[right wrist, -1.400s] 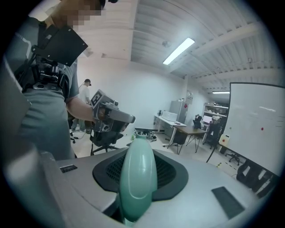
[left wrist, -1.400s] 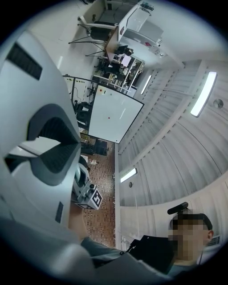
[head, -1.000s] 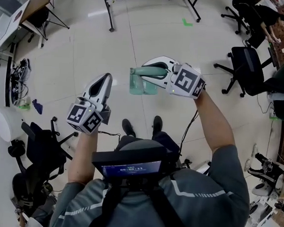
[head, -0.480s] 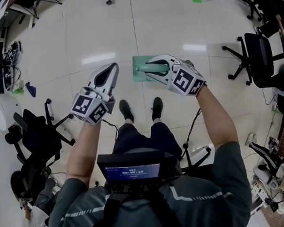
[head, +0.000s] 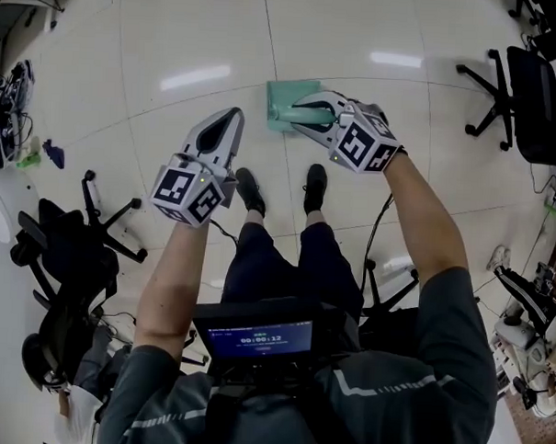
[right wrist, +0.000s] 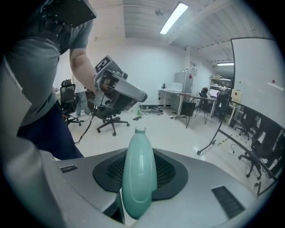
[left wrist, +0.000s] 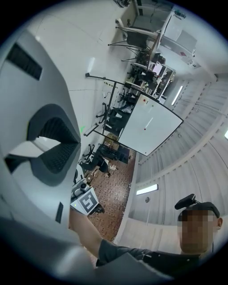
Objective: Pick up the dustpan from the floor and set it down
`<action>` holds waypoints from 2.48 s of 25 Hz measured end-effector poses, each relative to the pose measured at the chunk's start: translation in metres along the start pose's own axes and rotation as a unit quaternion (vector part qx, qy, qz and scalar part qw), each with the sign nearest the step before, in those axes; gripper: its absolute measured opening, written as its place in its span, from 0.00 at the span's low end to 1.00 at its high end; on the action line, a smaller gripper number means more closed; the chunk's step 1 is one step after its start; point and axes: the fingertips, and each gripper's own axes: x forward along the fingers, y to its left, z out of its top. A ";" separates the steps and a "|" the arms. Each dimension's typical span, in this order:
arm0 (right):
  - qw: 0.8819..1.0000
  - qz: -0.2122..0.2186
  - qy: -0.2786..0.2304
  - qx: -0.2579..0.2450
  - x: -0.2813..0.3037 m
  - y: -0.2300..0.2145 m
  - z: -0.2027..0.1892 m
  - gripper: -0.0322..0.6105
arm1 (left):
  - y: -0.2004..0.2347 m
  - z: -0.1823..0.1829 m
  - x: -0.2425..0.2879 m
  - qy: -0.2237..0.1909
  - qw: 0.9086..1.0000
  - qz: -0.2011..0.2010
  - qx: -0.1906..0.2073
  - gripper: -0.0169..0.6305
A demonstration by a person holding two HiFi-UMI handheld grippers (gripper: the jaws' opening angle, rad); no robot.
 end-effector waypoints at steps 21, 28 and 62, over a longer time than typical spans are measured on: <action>1.000 0.002 0.018 0.016 0.029 0.001 -0.071 0.28 | 0.016 -0.045 0.031 0.016 1.000 0.002 -0.014 0.07; 0.999 0.017 0.032 0.028 0.025 0.012 -0.081 0.29 | 0.011 -0.051 0.035 0.022 1.000 0.001 -0.016 0.07; 0.992 -0.057 -0.052 0.096 -0.160 0.048 0.066 0.49 | -0.118 0.099 -0.017 -0.026 0.999 -0.014 0.036 0.07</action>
